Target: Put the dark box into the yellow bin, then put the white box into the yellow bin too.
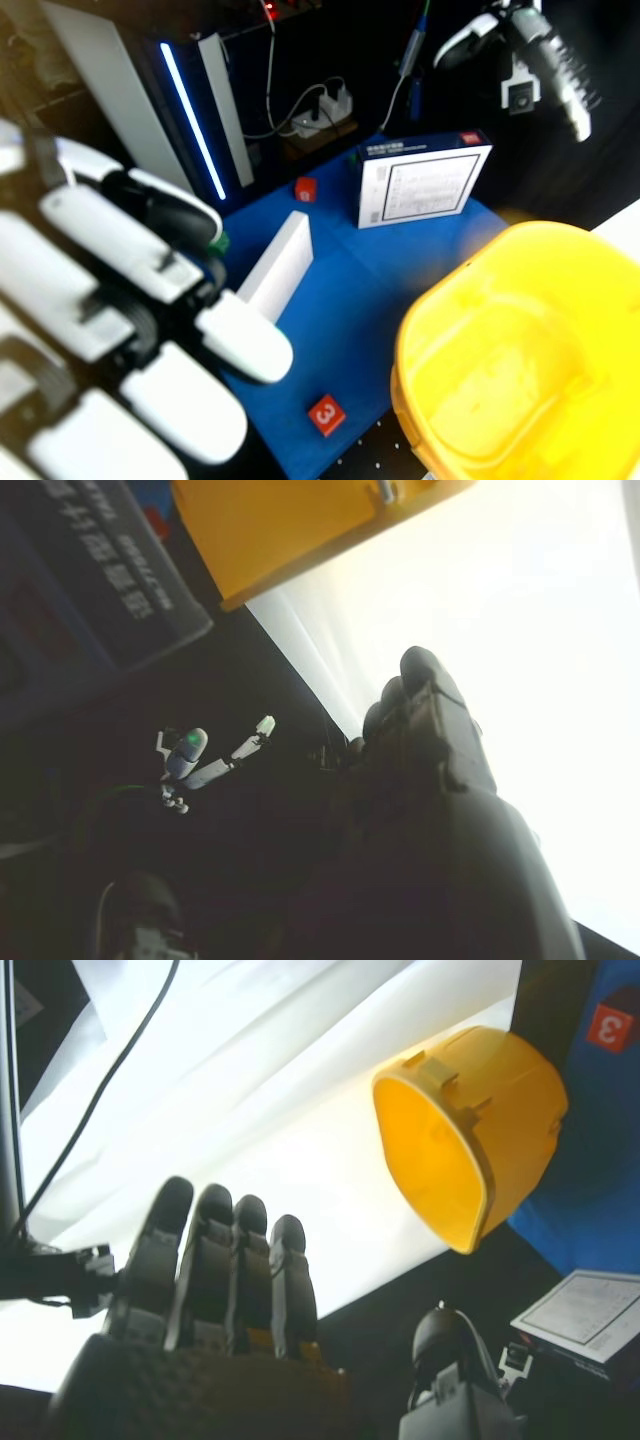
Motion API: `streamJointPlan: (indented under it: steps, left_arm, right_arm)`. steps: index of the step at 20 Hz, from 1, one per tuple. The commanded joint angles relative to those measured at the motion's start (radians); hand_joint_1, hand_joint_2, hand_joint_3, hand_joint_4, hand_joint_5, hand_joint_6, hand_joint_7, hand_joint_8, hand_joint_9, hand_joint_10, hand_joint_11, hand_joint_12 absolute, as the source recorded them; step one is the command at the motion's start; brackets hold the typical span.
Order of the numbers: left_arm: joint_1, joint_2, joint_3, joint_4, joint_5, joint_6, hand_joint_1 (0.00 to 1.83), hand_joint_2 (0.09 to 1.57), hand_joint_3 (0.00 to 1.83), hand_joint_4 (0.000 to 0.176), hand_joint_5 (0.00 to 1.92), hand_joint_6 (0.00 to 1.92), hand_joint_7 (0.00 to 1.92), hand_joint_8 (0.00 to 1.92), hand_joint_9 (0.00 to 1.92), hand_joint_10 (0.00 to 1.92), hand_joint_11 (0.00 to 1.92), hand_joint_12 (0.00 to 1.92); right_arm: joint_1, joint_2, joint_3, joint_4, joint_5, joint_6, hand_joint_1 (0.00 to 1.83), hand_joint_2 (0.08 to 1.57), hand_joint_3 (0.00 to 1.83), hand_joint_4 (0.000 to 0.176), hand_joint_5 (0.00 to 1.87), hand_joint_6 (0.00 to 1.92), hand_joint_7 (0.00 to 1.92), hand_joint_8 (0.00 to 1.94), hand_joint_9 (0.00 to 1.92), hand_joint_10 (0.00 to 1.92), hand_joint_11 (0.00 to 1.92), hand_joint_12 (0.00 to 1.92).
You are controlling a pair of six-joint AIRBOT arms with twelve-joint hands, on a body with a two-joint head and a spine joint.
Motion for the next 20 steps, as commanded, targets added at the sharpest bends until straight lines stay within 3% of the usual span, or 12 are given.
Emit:
streamJointPlan:
  steps: [1, 3, 5, 6, 7, 11, 12, 14, 17, 18, 19, 20]
  left_arm:
    - [-0.008, -0.003, 0.0, -0.036, -0.076, -0.017, 0.41, 0.68, 0.0, 0.09, 0.0, 0.0, 0.11, 0.0, 0.14, 0.0, 0.0, 0.5]
    - [-0.008, -0.013, 0.0, -0.006, -0.063, -0.03, 0.43, 0.72, 0.01, 0.119, 0.0, 0.0, 0.1, 0.0, 0.13, 0.0, 0.0, 0.53]
    - [-0.008, -0.022, 0.0, 0.016, -0.041, -0.031, 0.47, 0.76, 0.01, 0.13, 0.0, 0.0, 0.05, 0.0, 0.09, 0.0, 0.0, 0.45]
    - [-0.008, -0.031, 0.003, 0.034, -0.025, -0.035, 0.5, 0.73, 0.0, 0.133, 0.0, 0.0, 0.05, 0.0, 0.09, 0.0, 0.0, 0.45]
    - [-0.009, -0.041, 0.01, 0.048, -0.019, -0.046, 0.52, 0.72, 0.0, 0.133, 0.0, 0.0, 0.06, 0.0, 0.12, 0.01, 0.0, 0.47]
    - [-0.034, -0.082, 0.05, 0.094, 0.016, -0.091, 0.55, 0.67, 0.0, 0.144, 0.0, 0.0, 0.08, 0.0, 0.13, 0.0, 0.0, 0.5]
    - [-0.042, -0.093, 0.06, 0.108, 0.022, -0.107, 0.56, 0.66, 0.0, 0.166, 0.0, 0.0, 0.09, 0.0, 0.13, 0.0, 0.0, 0.5]
    - [-0.056, -0.105, 0.068, 0.126, 0.033, -0.112, 0.55, 0.69, 0.0, 0.161, 0.0, 0.0, 0.1, 0.01, 0.13, 0.0, 0.0, 0.48]
    - [-0.069, -0.124, 0.082, 0.147, 0.049, -0.117, 0.62, 0.67, 0.0, 0.175, 0.0, 0.0, 0.11, 0.0, 0.12, 0.0, 0.0, 0.41]
    - [-0.071, -0.133, 0.091, 0.157, 0.052, -0.131, 0.66, 0.66, 0.0, 0.176, 0.0, 0.0, 0.11, 0.0, 0.11, 0.0, 0.0, 0.36]
    - [-0.071, -0.143, 0.101, 0.165, 0.053, -0.15, 0.7, 0.66, 0.0, 0.176, 0.02, 0.0, 0.12, 0.0, 0.11, 0.0, 0.0, 0.33]
    - [-0.071, -0.145, 0.103, 0.166, 0.055, -0.151, 0.72, 0.66, 0.0, 0.176, 0.03, 0.01, 0.12, 0.0, 0.12, 0.0, 0.0, 0.32]
  right_arm:
    - [0.007, -0.004, 0.003, 0.005, 0.116, -0.002, 0.0, 1.08, 0.0, 0.007, 0.27, 0.0, 0.32, 0.01, 0.31, 0.01, 0.0, 0.57]
    - [0.004, -0.008, 0.006, 0.006, 0.116, -0.002, 0.0, 1.07, 0.0, 0.017, 0.29, 0.0, 0.33, 0.0, 0.31, 0.01, 0.0, 0.54]
    - [0.001, -0.011, 0.008, 0.006, 0.116, -0.002, 0.0, 1.1, 0.01, 0.009, 0.28, 0.0, 0.32, 0.0, 0.3, 0.0, 0.0, 0.51]
    - [0.001, -0.013, 0.01, 0.006, 0.117, -0.002, 0.0, 1.08, 0.0, 0.015, 0.29, 0.0, 0.33, 0.01, 0.31, 0.0, 0.0, 0.51]
    - [-0.002, -0.015, 0.011, 0.006, 0.117, -0.002, 0.0, 1.08, 0.0, 0.001, 0.3, 0.0, 0.33, 0.0, 0.3, 0.0, 0.0, 0.54]
    - [-0.008, -0.015, 0.012, 0.006, 0.117, -0.002, 0.0, 1.08, 0.0, 0.002, 0.3, 0.0, 0.31, 0.0, 0.29, 0.0, 0.0, 0.6]
    - [-0.01, -0.015, 0.012, 0.006, 0.117, -0.002, 0.0, 1.08, 0.0, 0.001, 0.3, 0.0, 0.32, 0.0, 0.31, 0.0, 0.0, 0.66]
    - [-0.012, -0.015, 0.012, 0.006, 0.118, -0.002, 0.0, 1.1, 0.0, 0.0, 0.3, 0.0, 0.31, 0.0, 0.3, 0.0, 0.0, 0.6]
    - [-0.012, -0.015, 0.012, 0.006, 0.118, -0.002, 0.0, 1.08, 0.0, 0.02, 0.31, 0.0, 0.33, 0.0, 0.31, 0.0, 0.0, 0.61]
    - [-0.013, -0.015, 0.012, 0.006, 0.118, -0.002, 0.0, 1.06, 0.0, 0.019, 0.31, 0.0, 0.34, 0.0, 0.32, 0.01, 0.0, 0.65]
    - [-0.013, -0.015, 0.012, 0.006, 0.118, -0.002, 0.0, 1.08, 0.0, 0.0, 0.32, 0.0, 0.35, 0.0, 0.34, 0.01, 0.0, 0.7]
    - [-0.013, -0.015, 0.012, 0.006, 0.118, -0.002, 0.0, 1.09, 0.0, 0.0, 0.32, 0.0, 0.35, 0.0, 0.34, 0.0, 0.0, 0.74]
